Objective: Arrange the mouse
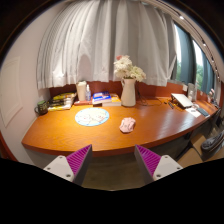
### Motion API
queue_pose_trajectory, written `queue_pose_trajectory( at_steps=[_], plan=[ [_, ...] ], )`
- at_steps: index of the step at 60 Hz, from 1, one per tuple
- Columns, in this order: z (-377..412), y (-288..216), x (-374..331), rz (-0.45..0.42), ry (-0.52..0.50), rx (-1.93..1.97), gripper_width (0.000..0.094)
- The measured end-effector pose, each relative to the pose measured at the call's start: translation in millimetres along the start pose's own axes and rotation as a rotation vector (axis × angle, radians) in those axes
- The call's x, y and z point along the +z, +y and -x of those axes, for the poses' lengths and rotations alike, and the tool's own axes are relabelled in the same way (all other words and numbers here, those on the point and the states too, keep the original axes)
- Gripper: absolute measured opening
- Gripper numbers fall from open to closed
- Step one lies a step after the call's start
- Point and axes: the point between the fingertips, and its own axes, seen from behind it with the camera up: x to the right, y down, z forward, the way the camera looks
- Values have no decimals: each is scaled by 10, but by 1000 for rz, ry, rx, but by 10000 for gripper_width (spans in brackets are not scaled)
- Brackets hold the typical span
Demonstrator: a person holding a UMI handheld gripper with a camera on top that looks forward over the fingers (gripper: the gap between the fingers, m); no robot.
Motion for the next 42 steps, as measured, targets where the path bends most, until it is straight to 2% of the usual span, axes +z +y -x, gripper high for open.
queue_pose_trajectory(
  at_steps=[7, 14, 24, 42],
  plan=[
    [-325, 362, 398, 66, 5, -3, 855],
    [-627, 483, 778, 129, -11, -26, 852],
    [-838, 380, 1428, 150, -56, -54, 842],
    [-608, -54, 2447, 181, -176, -39, 846]
  ],
)
